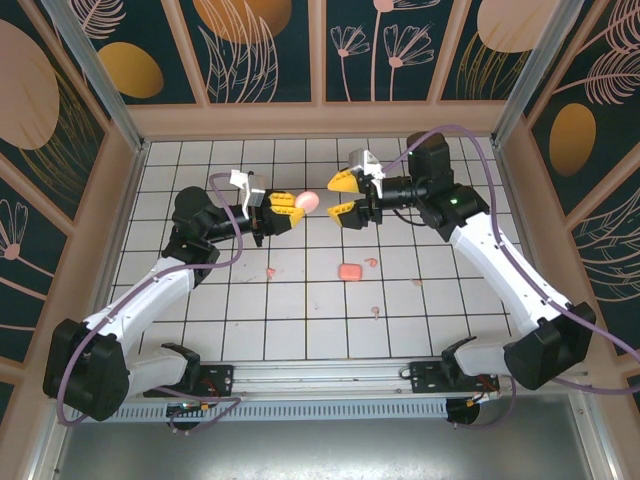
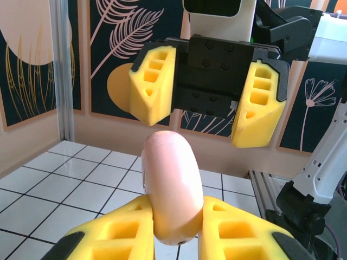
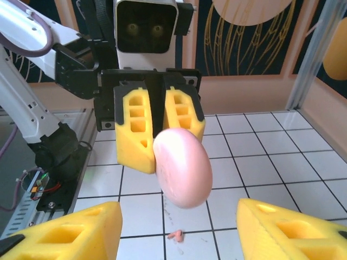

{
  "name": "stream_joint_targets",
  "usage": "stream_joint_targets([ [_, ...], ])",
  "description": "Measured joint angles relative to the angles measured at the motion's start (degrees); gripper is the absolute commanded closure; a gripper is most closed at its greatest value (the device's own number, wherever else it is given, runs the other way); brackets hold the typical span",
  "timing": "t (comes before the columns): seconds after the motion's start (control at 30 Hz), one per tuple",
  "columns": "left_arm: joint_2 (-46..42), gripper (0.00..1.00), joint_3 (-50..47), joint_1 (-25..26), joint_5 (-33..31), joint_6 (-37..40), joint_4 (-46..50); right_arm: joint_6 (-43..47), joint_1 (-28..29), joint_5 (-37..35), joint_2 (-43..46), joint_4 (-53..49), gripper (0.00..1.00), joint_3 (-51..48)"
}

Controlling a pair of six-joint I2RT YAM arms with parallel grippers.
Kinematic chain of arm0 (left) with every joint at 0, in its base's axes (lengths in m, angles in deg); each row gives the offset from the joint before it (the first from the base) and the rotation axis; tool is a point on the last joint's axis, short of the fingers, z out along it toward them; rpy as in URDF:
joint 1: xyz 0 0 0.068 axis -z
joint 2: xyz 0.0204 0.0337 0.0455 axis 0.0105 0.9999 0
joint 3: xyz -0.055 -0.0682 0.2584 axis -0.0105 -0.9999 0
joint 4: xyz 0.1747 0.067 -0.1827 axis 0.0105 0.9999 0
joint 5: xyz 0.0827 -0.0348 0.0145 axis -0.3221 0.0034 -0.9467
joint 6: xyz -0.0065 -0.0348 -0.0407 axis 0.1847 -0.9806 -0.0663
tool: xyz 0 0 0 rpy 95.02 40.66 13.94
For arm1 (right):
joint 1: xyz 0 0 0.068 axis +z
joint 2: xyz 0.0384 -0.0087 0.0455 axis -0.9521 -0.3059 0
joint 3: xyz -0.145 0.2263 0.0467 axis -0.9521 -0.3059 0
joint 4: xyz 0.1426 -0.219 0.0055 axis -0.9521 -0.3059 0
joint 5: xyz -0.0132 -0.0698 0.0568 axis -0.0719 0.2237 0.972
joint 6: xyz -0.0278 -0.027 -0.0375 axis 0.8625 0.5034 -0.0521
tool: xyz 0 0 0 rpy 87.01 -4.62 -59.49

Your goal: Insert wireless bluetooth earbuds into charging case

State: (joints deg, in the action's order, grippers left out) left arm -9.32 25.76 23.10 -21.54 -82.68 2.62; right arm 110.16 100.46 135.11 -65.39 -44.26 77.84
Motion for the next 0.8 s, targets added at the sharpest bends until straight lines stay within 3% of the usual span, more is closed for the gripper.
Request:
stream_joint_targets([
  [0.33,0.00,0.82,0.20,0.63,0.24,0.02,0.00,3.91,1.40,2.16,-4.22,-3.85,0.44,5.18],
  [0.8,0.02,0.82,0.94,0.85,0.61,0.00,0.00,5.99,2.23,4.17,-6.91,-7.72,0.58,6.43],
])
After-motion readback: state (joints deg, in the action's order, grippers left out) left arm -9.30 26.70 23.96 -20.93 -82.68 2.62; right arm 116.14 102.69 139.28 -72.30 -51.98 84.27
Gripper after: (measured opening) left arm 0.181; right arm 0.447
